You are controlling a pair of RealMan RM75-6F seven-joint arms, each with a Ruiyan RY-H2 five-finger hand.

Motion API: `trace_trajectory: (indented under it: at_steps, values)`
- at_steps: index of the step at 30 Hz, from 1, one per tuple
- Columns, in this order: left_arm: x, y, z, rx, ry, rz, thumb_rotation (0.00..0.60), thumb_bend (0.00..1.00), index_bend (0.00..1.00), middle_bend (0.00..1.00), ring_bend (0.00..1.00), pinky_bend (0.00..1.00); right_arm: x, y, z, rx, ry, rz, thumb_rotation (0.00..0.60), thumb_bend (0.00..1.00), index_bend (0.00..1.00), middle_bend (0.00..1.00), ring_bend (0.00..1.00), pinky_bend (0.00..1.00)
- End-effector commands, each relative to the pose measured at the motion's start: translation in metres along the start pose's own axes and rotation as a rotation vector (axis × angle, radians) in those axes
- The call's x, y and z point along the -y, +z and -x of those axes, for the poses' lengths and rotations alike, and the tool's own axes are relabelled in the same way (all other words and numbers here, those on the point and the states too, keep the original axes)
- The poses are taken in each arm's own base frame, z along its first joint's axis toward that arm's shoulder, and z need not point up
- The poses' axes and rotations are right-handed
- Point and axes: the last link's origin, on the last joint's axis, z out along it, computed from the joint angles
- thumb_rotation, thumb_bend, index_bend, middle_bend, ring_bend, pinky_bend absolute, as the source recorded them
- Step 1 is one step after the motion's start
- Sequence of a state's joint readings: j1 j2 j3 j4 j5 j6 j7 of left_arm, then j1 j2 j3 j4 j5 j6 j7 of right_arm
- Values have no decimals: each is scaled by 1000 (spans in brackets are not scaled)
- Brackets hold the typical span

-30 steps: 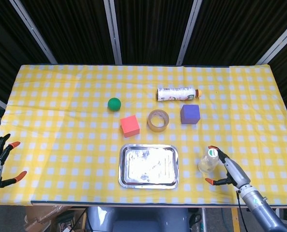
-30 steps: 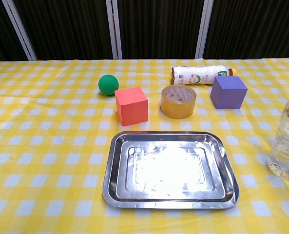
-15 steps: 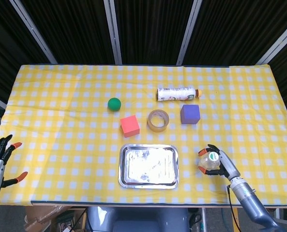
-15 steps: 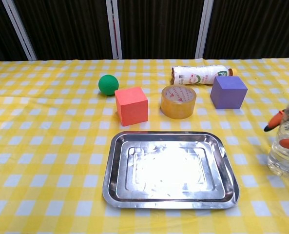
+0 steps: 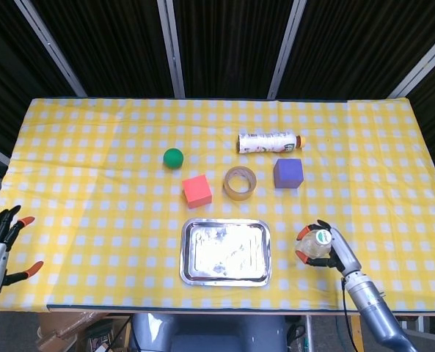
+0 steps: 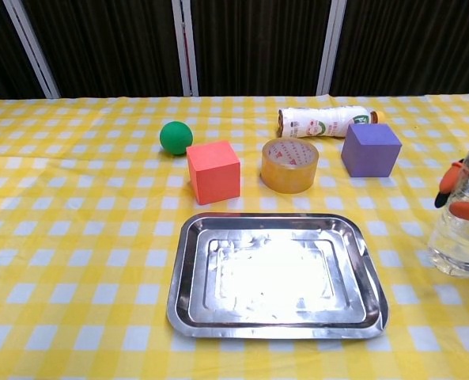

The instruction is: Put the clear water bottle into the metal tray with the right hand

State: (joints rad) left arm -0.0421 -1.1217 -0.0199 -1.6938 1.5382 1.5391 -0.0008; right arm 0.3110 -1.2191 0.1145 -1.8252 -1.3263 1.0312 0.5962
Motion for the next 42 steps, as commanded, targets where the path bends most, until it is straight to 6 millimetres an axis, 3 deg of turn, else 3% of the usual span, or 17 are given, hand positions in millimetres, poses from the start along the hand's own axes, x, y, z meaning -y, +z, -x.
trace_trajectory:
  at_steps: [1,6,12,19,23,30,33,35,42]
  values:
    - [2,0,-5,-14,-19,-1,600,151,190,28,0,0,44,-3,14,15,-11,-75,600,568,804,624,300,0]
    - [8,-1,-15,-47,-58,-2,600,151,190,24,0,0,61,3,45,59,-23,-90,600,583,805,624,300,0]
    - [9,-3,-22,-77,-87,16,600,151,190,21,0,0,52,12,76,113,-15,-48,600,582,804,624,300,0]
    - [10,-3,-21,-79,-68,6,600,151,190,22,0,0,46,21,81,105,-8,-23,600,583,804,624,300,0]
    - [11,-2,-21,-78,-64,2,600,151,190,22,0,0,67,23,72,76,-21,-74,600,583,804,624,300,0]
    - [9,-3,-19,-57,-56,2,600,151,190,22,0,0,153,3,46,2,-43,-334,600,584,804,624,300,0]
    - [10,-4,-20,-57,-60,0,600,151,190,22,0,0,163,-6,39,-30,-38,-416,600,583,802,624,300,0]
    - [10,-4,-20,-56,-63,0,600,151,190,22,0,0,155,-7,34,-46,-73,-423,600,583,801,624,300,0]
    - [10,-5,-21,-50,-60,-7,600,151,190,22,0,0,82,4,45,33,-111,-221,600,584,800,624,300,0]
